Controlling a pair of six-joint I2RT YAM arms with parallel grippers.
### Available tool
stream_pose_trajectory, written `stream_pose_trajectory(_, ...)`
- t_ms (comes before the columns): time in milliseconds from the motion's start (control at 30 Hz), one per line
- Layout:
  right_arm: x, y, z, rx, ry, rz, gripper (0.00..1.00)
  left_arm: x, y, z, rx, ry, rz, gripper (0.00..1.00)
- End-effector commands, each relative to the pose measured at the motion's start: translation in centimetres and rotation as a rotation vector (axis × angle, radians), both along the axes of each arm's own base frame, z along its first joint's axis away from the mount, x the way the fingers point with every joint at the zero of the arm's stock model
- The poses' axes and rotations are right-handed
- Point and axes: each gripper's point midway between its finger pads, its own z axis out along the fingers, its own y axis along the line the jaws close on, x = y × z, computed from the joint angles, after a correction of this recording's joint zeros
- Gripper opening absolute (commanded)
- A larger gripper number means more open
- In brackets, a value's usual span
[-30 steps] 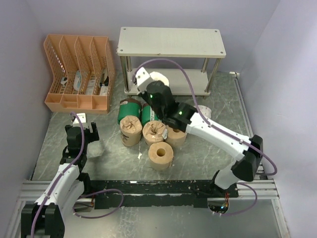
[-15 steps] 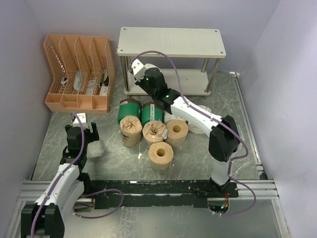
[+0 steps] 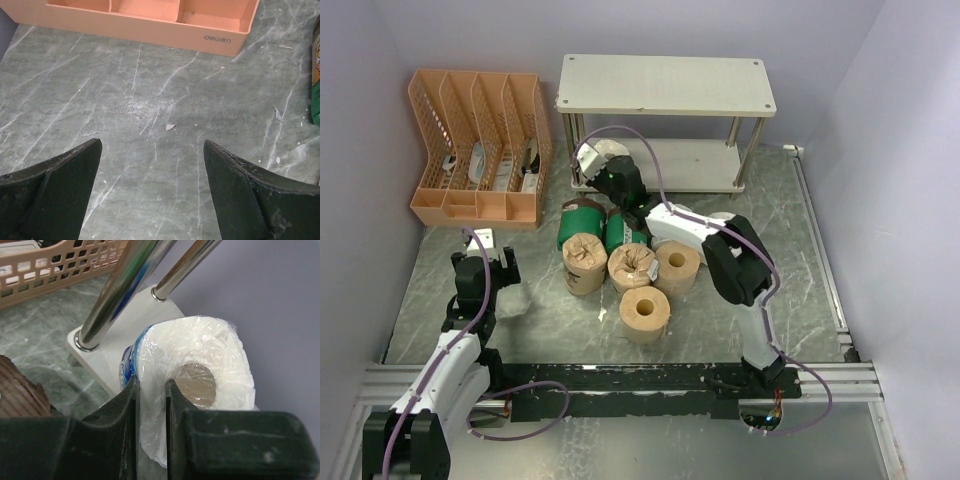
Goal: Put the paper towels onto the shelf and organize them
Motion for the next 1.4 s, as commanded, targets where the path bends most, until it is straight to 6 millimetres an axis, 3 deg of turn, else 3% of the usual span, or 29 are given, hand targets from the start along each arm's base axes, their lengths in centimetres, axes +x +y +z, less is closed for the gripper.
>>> stream_pose_trajectory(0,2.3,0.7,3.2,0.067,-0.167,-0.009,0.0,0.4,0.1,0.6,-0.006,-0.038,0.01,0.94)
stream_pose_trajectory(333,4.2,2.7,2.2,0.101,-0.157,0.031,0.0,0.4,0.1,0.7,-0.006,-0.039,0.013,0.94)
stream_pose_trajectory(667,5.4,3.8,3.1,0.124,-0.16,0.053,0.0,0.4,0.1,0.7,-0.007,-0.039,0.014,0.94)
stream_pose_trajectory(867,5.9,3.6,3.6,0.163,-0.173,0.045,0.4,0.4,0.2,0.7,-0.008,-0.039,0.015,0.94)
stream_pose_trajectory(1100,6.1,3.8,3.4,0.175,-0.158,0.065,0.45,0.4,0.2,0.6,-0.008,-0.037,0.016,0.94)
stream_pose_trajectory(1233,5.6,2.9,4.5,0.192,-0.183,0.04,0.53,0.4,0.2,0.6,-0.01,-0.036,0.018,0.94)
stream_pose_trajectory(1367,1.7,0.9,6.9,0.212,-0.189,-0.007,0.58,0.4,0.2,0.6,-0.01,-0.038,0.018,0.94)
